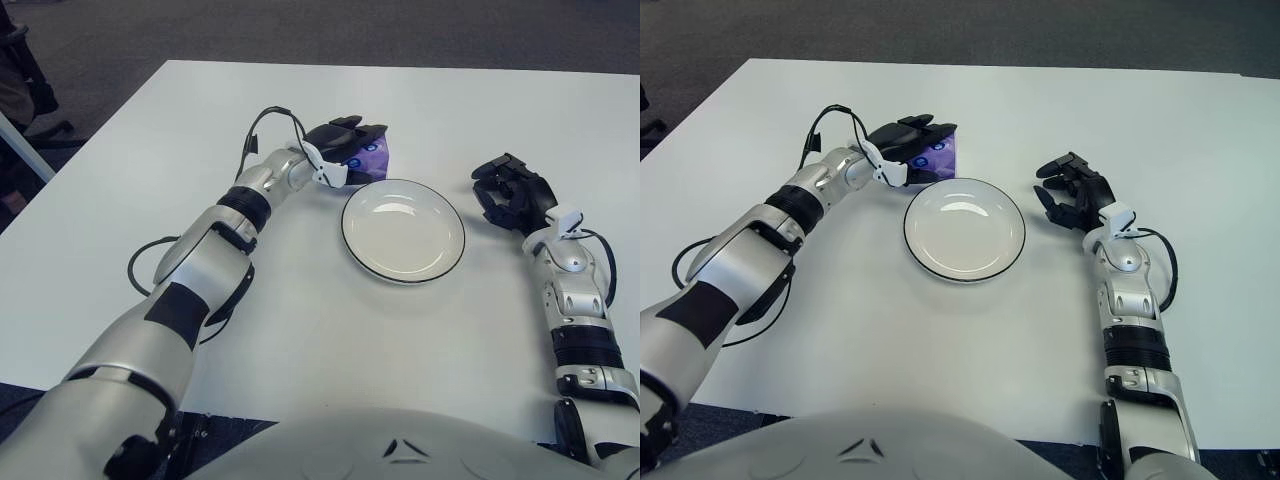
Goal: Put the tissue paper into the plate.
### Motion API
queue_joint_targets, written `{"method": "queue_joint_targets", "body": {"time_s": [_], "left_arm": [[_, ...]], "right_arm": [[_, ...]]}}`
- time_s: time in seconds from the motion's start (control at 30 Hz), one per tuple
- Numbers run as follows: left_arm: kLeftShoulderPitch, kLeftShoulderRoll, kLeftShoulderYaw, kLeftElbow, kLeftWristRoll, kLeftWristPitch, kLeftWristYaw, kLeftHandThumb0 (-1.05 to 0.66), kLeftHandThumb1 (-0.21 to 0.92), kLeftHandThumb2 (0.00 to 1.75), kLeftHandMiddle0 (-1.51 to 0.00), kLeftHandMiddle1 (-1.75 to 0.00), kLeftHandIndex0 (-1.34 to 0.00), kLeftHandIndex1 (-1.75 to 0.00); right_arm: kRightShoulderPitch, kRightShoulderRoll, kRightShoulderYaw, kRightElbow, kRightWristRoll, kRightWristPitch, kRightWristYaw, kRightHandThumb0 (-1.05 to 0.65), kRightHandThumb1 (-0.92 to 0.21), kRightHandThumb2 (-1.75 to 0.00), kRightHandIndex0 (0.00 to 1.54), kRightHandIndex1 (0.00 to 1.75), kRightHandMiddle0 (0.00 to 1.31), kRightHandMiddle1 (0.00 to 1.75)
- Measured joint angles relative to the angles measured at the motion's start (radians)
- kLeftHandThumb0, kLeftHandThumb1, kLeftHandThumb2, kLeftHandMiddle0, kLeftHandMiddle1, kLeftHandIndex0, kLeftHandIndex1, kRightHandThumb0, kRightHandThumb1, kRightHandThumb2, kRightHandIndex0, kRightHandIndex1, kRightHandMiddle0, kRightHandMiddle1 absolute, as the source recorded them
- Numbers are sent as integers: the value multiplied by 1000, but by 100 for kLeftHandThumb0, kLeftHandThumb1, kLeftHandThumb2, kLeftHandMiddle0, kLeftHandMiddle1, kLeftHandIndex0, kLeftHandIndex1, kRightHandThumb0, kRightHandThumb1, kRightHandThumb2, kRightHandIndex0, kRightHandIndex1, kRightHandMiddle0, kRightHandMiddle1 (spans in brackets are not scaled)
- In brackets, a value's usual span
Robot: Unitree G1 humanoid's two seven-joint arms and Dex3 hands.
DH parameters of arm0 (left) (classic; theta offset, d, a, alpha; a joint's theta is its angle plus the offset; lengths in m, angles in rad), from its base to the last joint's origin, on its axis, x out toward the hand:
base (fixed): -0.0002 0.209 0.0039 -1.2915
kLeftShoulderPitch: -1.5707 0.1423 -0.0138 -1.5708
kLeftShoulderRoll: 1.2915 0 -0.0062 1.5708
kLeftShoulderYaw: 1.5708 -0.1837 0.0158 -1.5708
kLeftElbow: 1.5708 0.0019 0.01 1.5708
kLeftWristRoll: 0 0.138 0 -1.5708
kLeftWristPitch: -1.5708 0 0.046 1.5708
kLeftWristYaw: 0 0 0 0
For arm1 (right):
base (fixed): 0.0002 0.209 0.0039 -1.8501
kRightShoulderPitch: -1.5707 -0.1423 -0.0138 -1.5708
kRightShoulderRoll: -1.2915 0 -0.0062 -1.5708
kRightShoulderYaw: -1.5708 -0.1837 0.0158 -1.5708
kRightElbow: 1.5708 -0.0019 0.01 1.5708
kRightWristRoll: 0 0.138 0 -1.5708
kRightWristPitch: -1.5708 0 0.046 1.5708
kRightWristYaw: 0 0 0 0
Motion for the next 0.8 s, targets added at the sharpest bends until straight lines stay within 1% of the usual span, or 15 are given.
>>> {"method": "queue_joint_targets", "body": {"time_s": [0.13,0.23,0.3,0.37,0.47,0.57,0.6,0.63,0.67,0.7,0.73,0.77,0.8], "left_arm": [[-11,0,-20,19,23,-2,23,-105,92,86,-18,0,-16,0],[-19,0,-34,31,35,-2,35,-105,92,87,-20,-1,-18,-2],[-23,0,-43,35,47,-1,46,-105,92,87,-23,-2,-20,-2],[-24,0,-55,37,61,1,61,-105,92,88,-31,-3,-25,-4],[-24,0,-71,41,77,6,87,-105,92,88,-36,-3,-28,-5],[-25,-1,-86,49,91,14,117,-105,92,85,-52,-6,-40,-7],[-26,-3,-93,54,100,20,131,-101,92,80,-54,-13,-44,-6],[-27,-5,-101,60,110,29,149,-95,92,72,-52,-33,-50,-5],[-28,-8,-108,67,117,38,165,-86,92,62,-46,-59,-57,-5],[-29,-12,-113,73,122,48,184,-83,92,59,-44,-68,-59,-5],[-29,-15,-117,77,124,56,197,-71,92,47,-40,-92,-63,-16],[-29,-19,-118,84,125,61,215,-66,92,43,-37,-101,-61,-25],[-29,-22,-117,90,124,63,229,-40,92,35,-38,-121,-53,-72]], "right_arm": [[0,0,1,0,0,0,0,-1,-73,-55,59,146,44,131],[0,-1,1,0,0,0,0,-1,-73,-55,59,146,44,131],[0,-1,1,0,0,0,0,-1,-73,-55,59,146,44,131],[0,-1,1,0,0,0,0,-1,-73,-55,59,146,44,131],[0,-1,1,0,0,0,0,-1,-73,-55,59,146,44,131],[0,-1,1,0,0,0,0,-1,-73,-55,59,146,44,131],[0,-1,1,0,0,0,0,-1,-73,-55,59,146,44,131],[0,-1,1,0,0,0,0,-1,-73,-55,59,146,44,131],[0,-1,1,0,0,0,0,-1,-73,-55,59,146,44,131],[0,-1,1,0,0,0,0,-1,-73,-55,59,146,44,131],[0,-1,1,0,0,0,0,-1,-73,-55,59,146,44,131],[0,-1,1,0,0,0,0,-1,-73,-55,59,146,44,131],[0,-1,1,0,0,0,0,-1,-73,-55,59,146,45,131]]}}
